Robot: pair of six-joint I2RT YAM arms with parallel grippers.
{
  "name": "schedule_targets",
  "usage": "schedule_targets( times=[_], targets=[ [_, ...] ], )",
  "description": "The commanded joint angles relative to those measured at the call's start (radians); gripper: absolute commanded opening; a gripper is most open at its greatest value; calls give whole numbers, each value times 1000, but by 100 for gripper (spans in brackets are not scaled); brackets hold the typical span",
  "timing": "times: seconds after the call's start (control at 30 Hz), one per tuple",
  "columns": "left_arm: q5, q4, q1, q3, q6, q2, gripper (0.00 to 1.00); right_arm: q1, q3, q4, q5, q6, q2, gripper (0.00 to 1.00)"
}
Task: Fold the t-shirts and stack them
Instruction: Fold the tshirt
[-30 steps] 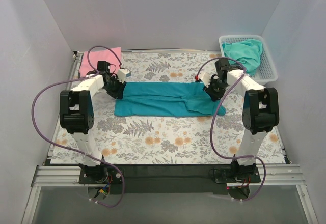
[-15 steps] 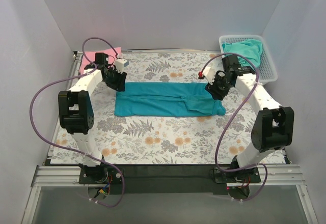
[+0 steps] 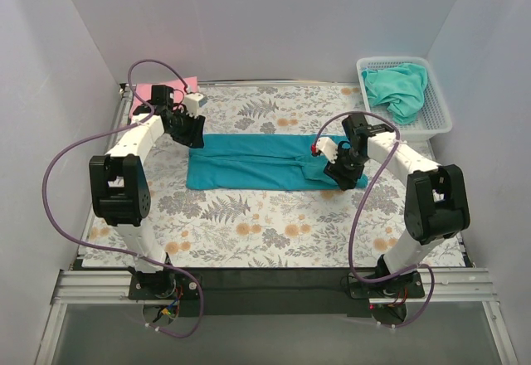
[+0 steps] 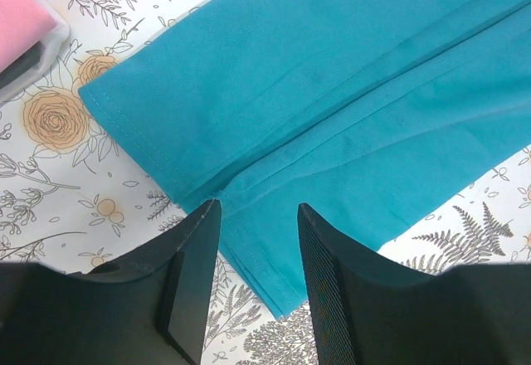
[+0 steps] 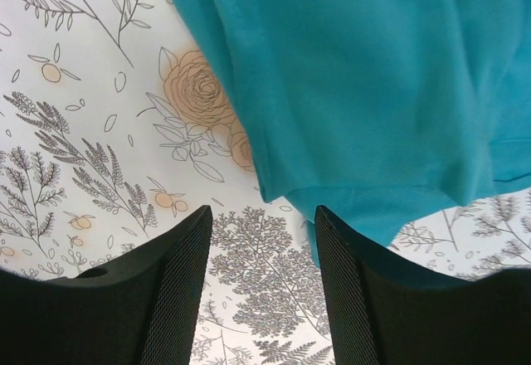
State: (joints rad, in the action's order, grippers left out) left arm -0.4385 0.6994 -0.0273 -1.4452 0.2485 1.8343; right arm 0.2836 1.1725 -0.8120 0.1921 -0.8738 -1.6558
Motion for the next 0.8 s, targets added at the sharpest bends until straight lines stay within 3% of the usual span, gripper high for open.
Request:
schedule_targets(
  times=[0.0,0.3,0.4,0.53,0.77],
  targets=[
    [-22,-11,6,20,9,-64,41,14,-42,31,-8,2,7,51],
    [-17,-17,6,39,0,-66,41,23,-77,122,-57,6,-21,45],
    [-12,-20,6,42,-8,-66,41,25,-76,140,-72,6,-22,36],
    [-9,-23,6,49,-14,-66,41,28,-79,151,-85,6,-4,4],
    [-8,-24,6,39,-18,-55,40,26,-27,119,-68,-4,70,1]
  ],
)
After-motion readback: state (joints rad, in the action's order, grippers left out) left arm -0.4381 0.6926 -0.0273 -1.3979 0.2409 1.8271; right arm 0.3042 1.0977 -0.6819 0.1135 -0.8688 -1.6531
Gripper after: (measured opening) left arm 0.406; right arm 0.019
